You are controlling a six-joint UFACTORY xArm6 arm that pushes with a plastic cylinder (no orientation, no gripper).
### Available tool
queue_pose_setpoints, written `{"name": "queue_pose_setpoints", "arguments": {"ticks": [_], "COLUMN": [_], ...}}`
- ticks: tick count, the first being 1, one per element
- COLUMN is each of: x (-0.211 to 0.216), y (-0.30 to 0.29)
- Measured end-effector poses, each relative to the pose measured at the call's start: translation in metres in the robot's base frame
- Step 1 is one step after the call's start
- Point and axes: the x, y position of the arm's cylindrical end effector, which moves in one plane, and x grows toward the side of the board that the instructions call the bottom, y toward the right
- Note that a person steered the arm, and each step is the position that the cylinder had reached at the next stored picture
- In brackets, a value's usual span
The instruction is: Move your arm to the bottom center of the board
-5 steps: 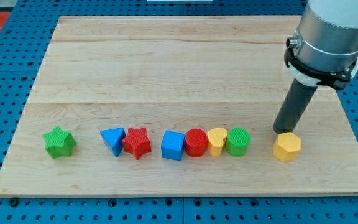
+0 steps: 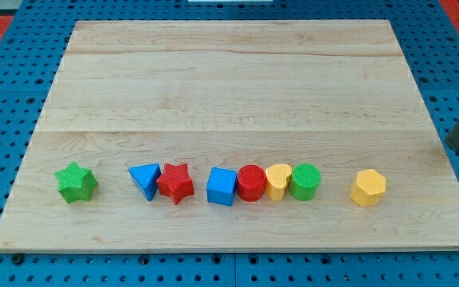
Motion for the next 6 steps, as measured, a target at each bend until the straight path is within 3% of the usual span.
{"name": "queue_pose_setpoints", "arguments": {"ticks": [2, 4, 6], "x": [0.099, 0.136, 0.135], "y": [-0.065, -0.165, -0.322]}}
